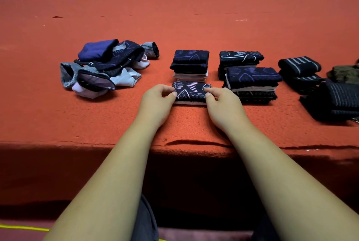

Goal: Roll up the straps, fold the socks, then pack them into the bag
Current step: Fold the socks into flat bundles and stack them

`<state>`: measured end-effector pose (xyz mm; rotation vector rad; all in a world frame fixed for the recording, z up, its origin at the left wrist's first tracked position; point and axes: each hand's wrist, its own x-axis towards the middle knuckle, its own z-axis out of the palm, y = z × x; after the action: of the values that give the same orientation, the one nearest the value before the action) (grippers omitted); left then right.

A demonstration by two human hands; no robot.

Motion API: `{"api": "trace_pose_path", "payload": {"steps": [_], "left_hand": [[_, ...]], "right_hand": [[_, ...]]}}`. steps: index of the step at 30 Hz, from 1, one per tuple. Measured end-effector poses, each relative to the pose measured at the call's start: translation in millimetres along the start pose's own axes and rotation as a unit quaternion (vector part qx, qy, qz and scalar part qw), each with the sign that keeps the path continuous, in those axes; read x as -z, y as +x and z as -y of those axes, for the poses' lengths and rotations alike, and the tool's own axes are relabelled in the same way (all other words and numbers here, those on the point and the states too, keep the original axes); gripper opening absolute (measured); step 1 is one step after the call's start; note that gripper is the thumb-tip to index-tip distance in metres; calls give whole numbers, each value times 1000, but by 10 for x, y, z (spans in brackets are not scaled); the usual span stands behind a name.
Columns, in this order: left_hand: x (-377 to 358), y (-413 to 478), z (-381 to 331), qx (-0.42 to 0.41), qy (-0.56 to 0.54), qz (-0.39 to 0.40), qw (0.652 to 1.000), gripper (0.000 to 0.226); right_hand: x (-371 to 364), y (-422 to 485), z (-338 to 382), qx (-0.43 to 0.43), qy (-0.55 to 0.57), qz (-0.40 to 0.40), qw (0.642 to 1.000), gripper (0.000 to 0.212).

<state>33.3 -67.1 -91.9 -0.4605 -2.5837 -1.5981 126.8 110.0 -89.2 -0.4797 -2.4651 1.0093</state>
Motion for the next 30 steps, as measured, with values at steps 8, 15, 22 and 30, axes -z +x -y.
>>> {"api": "trace_pose_path", "payload": {"steps": [8,15,22,30], "left_hand": [[84,-12,6,46,-70,4,996,15],[232,-90,13,43,-76,14,996,19],[607,-72,158,32,23,-51,998,16],[1124,-42,490,45,165,-158,973,33]], "right_hand": [[-18,-52,31,41,29,-70,996,27],[13,-155,157,99,63,-96,988,12],[-147,-302,371,179,75,-5,981,14],[-385,-323,544,198,94,43,975,15]]}}
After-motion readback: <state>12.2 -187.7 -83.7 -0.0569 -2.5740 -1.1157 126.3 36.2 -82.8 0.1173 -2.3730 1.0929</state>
